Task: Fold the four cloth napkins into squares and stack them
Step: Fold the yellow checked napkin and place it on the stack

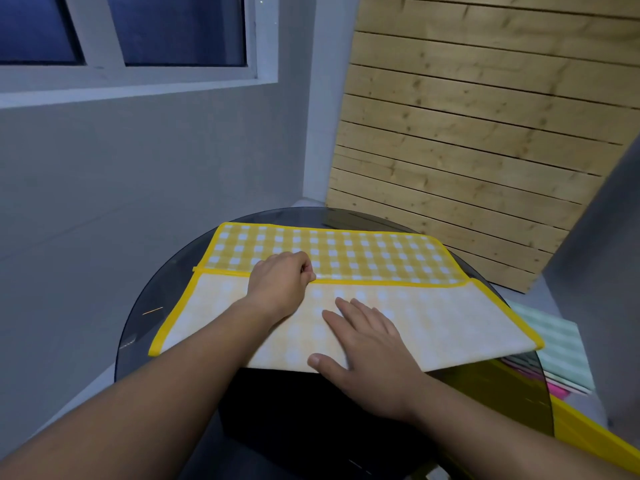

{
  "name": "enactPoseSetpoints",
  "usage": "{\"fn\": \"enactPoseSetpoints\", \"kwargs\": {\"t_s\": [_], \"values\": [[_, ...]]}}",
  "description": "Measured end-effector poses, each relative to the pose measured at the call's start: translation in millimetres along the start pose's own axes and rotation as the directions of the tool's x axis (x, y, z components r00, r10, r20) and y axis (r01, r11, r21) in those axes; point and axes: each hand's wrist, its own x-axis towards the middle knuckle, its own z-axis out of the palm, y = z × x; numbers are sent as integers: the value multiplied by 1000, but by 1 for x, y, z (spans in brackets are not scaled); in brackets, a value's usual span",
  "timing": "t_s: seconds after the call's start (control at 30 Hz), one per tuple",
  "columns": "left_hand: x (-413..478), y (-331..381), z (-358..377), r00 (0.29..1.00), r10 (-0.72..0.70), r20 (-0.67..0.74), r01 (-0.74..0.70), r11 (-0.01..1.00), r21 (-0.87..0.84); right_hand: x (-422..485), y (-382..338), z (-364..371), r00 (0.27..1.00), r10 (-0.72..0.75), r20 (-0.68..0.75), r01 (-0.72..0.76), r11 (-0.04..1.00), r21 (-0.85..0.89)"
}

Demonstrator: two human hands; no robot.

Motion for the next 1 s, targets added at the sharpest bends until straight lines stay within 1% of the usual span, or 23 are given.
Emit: {"fn": "enactPoseSetpoints", "kwargs": {"t_s": [0.07, 0.13, 0.2, 0.27, 0.33, 0.4, 0.47, 0.57, 0.77, 0.9, 1.0], "values": [[-5, 5, -4, 999, 39, 8, -39, 999, 38, 0, 0, 0, 1000, 1, 2, -1, 1000, 3], [-16, 9, -6, 992, 117, 38, -120, 990, 79, 1, 0, 0, 1000, 3, 5, -3, 1000, 8], [-34, 12, -10, 982, 186, 42, -188, 982, 37, 1, 0, 0, 1000, 9, 9, -9, 1000, 16], [-57, 14, -14, 976, 213, 43, -212, 977, -14, 2, 1, 0, 1000, 13, 12, -13, 1000, 16], [-83, 14, -17, 968, 215, 130, -218, 976, 14, 3, 1, 0, 1000, 14, 15, -15, 1000, 8], [-106, 8, -19, 951, 185, 246, -209, 975, 74, 3, 0, 0, 999, 23, 26, -23, 1000, 14], [-121, 0, -24, 947, 138, 289, -180, 975, 126, 3, -1, -2, 999, 36, 41, -37, 999, 21], [-131, -9, -31, 942, 98, 320, -162, 970, 181, 2, -3, -2, 998, 46, 39, -46, 999, 13], [-133, -16, -38, 934, 26, 357, -116, 965, 235, 2, -3, -1, 998, 45, 40, -45, 999, -1], [-134, -42, -49, 937, -45, 347, -64, 953, 297, 2, -2, 0, 998, 39, 47, -38, 999, -19], [-139, -62, -61, 933, -84, 349, -30, 950, 310, 2, -1, 0, 998, 30, 49, -29, 999, -33]]}}
